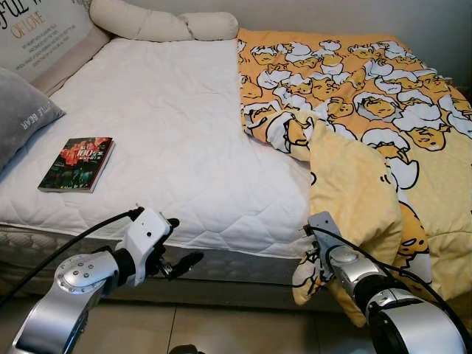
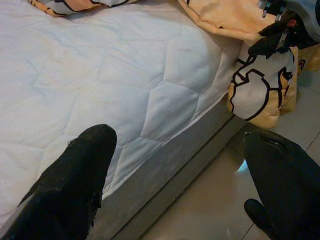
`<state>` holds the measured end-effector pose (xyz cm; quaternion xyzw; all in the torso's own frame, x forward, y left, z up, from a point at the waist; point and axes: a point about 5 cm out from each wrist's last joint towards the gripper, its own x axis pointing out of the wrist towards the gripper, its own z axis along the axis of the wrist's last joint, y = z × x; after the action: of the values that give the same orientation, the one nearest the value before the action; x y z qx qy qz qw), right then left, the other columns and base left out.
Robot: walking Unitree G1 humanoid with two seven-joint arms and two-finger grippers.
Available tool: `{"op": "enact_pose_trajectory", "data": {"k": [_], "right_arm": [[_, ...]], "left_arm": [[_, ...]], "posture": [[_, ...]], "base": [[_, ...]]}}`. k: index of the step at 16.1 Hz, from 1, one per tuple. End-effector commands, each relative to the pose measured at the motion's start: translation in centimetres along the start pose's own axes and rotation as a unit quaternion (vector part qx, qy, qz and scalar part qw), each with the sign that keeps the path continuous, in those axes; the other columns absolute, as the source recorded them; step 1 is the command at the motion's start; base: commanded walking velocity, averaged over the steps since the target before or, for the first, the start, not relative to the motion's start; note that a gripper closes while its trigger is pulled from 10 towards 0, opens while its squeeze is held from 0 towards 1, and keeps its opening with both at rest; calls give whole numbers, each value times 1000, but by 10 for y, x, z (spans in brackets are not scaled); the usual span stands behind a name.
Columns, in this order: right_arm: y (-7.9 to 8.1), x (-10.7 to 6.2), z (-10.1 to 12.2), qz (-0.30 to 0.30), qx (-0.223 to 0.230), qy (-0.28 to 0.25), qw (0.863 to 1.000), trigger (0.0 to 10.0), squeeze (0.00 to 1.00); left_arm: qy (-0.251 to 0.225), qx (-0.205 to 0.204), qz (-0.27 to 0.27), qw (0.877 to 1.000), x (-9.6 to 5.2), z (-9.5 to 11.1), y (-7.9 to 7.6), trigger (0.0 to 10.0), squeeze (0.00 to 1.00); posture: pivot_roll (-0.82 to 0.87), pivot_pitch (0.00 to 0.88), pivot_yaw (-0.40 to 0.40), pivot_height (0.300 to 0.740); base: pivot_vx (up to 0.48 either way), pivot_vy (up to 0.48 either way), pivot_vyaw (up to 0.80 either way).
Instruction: Clean up the room
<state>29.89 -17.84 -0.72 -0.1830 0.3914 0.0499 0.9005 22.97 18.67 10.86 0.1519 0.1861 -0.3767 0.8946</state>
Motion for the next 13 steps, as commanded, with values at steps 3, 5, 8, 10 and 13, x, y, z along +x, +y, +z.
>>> {"op": "enact_pose_trajectory", "data": {"k": [3,5,8,10,13], "right_arm": [[-5,0,3,12,18,-13,1000,0,0],[0,-1,17,55,52,-62,995,0,0],[30,-12,42,247,13,-169,954,0,0],[50,-29,21,435,-109,-170,877,0,0],[61,-50,-14,554,-219,-157,788,0,0]], "left_arm": [[-3,6,-1,1000,1,5,4,10000,965],[-3,9,-3,1000,2,6,6,10000,961],[-2,12,-4,1000,2,7,8,10000,965],[3,12,-9,1000,0,5,6,10000,965],[3,9,-12,1000,0,5,5,10000,965]], "posture": [[191,0,12,740],[189,0,19,740],[188,0,25,740],[187,0,25,740],[186,0,21,740]], "base": [[0,0,0],[0,0,0],[0,0,0],[0,0,0],[0,0,0]]}}
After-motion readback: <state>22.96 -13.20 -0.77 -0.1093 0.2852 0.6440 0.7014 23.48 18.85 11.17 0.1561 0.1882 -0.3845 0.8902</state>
